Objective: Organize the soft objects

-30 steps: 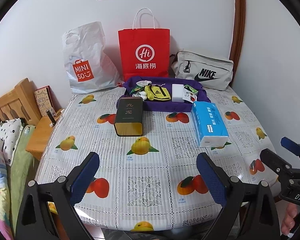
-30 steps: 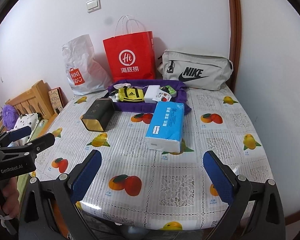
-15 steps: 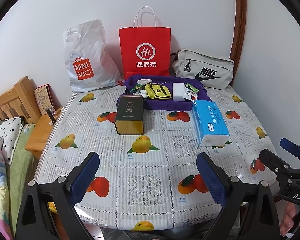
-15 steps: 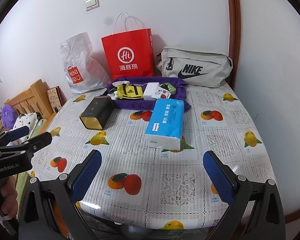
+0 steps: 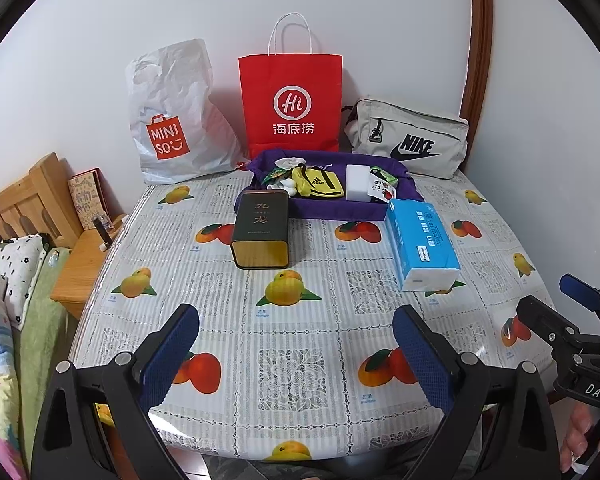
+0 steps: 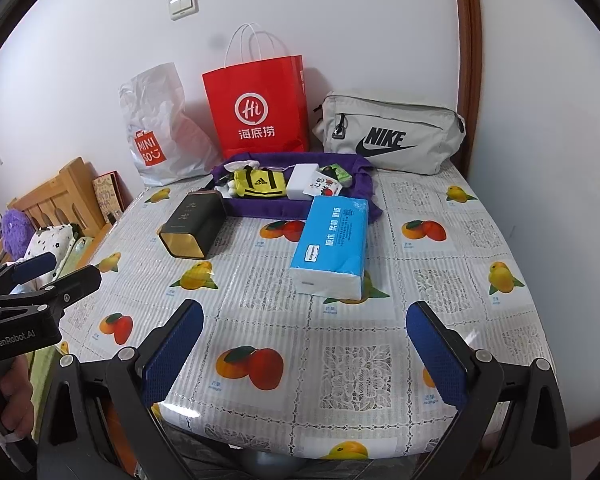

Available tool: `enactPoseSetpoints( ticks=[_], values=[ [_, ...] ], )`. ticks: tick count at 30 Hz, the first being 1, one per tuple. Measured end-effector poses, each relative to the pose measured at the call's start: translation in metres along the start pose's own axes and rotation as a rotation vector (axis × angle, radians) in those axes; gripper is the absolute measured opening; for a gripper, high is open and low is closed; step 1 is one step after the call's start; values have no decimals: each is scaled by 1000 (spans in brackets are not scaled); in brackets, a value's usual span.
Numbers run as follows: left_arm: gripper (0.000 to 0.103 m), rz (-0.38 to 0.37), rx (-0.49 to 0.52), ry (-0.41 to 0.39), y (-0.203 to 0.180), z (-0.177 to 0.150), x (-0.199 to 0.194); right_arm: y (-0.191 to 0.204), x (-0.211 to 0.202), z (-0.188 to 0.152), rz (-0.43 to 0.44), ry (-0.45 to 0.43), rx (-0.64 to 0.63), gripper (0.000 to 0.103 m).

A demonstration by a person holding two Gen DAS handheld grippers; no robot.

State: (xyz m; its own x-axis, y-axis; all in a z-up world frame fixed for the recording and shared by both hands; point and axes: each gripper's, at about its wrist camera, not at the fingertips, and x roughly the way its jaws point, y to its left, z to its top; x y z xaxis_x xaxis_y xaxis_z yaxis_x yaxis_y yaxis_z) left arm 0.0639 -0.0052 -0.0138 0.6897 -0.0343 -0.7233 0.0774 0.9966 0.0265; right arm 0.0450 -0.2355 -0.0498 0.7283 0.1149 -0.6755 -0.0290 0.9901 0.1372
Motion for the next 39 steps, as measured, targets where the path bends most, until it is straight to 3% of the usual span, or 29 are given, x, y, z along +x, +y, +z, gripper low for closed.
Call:
enactPoseSetpoints(
  ticks=[39],
  values=[
    [98,-6,12,0,1,2,-1,1,-1,2,-8,-1,-17,101]
  ],
)
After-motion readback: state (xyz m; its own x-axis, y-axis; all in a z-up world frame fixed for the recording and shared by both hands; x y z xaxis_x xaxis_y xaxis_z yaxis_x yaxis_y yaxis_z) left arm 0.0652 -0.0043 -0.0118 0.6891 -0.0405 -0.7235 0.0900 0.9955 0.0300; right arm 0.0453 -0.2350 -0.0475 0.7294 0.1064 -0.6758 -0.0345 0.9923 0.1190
